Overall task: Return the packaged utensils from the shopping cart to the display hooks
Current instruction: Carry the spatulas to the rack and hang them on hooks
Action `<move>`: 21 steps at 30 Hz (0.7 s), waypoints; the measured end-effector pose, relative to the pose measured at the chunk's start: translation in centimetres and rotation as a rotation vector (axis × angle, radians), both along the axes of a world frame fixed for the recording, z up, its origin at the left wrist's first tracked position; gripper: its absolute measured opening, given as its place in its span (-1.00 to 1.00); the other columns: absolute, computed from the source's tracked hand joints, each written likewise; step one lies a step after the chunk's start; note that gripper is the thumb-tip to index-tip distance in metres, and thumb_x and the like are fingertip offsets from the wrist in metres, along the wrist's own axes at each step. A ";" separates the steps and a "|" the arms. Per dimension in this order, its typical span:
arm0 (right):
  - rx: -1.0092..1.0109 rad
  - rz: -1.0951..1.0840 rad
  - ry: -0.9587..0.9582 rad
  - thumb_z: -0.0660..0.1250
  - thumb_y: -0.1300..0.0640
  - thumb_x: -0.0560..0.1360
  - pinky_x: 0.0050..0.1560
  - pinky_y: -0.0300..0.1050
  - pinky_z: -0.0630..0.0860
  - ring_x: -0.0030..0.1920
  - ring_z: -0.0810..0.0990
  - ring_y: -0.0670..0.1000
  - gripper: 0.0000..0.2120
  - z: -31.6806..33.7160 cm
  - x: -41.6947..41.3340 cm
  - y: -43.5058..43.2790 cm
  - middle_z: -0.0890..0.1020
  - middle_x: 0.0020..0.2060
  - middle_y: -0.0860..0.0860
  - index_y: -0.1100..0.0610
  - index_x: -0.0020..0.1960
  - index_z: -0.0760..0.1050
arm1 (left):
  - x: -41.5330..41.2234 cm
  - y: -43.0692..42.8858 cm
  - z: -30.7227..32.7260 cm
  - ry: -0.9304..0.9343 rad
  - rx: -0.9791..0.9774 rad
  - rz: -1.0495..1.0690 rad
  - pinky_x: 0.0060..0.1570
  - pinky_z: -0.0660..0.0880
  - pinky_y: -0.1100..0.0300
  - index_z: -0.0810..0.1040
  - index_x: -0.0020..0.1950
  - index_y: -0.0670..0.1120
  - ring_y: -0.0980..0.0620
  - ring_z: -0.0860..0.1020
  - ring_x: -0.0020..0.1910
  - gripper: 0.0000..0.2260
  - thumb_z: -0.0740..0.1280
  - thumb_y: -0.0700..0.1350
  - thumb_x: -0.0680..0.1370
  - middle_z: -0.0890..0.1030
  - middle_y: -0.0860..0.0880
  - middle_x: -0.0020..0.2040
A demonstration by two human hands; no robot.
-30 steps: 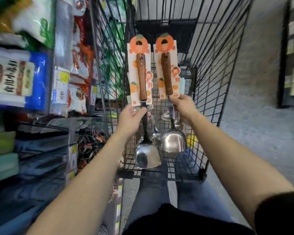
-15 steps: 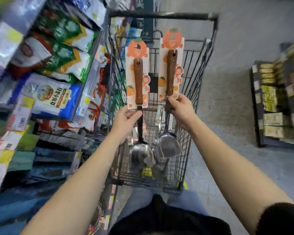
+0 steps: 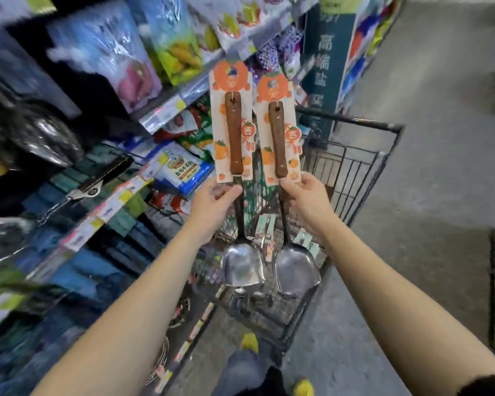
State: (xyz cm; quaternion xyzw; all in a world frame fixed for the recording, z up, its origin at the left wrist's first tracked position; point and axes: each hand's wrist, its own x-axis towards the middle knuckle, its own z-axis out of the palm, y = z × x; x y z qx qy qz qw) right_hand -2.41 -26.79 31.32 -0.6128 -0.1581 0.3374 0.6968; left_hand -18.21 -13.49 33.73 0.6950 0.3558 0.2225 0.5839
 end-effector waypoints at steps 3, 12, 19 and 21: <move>0.039 0.100 -0.052 0.35 0.25 0.64 0.05 0.05 0.65 0.03 0.72 0.14 -0.91 2.1 -2.1 0.9 0.75 0.03 0.15 0.16 0.08 0.63 | -3.4 -0.6 2.7 -0.021 0.064 0.096 -0.10 0.61 0.25 0.51 0.11 0.16 0.15 0.69 -0.04 -0.82 0.42 -0.11 0.62 0.68 0.11 0.01; 0.104 0.395 -0.133 0.35 0.21 0.65 -0.20 -0.13 0.56 -0.24 0.66 -0.05 -0.84 6.9 -11.2 4.2 0.73 -0.14 0.08 0.26 0.16 0.61 | -15.8 -2.0 8.2 -0.073 0.106 0.334 -0.21 0.64 0.21 0.55 0.23 0.02 0.08 0.73 -0.06 -0.81 0.41 -0.14 0.63 0.73 -0.01 0.03; 0.150 0.597 -0.167 0.35 0.25 0.63 -0.31 -0.14 0.43 -0.22 0.51 0.10 -0.88 10.4 -21.8 3.1 0.58 -0.15 0.18 0.31 0.10 0.59 | -28.8 -7.0 10.8 -0.076 0.166 0.519 -0.03 0.69 0.09 0.56 0.25 -0.06 -0.04 0.72 0.05 -0.78 0.43 -0.11 0.62 0.74 -0.03 0.07; 0.171 0.653 -0.172 0.37 0.27 0.61 -0.22 -0.09 0.47 -0.22 0.57 0.09 -0.90 11.0 -25.6 1.9 0.63 -0.14 0.17 0.27 0.09 0.62 | -33.0 -9.4 11.1 -0.093 0.158 0.573 -0.08 0.69 0.10 0.57 0.20 -0.04 -0.05 0.74 -0.01 -0.83 0.42 -0.14 0.62 0.74 -0.05 0.04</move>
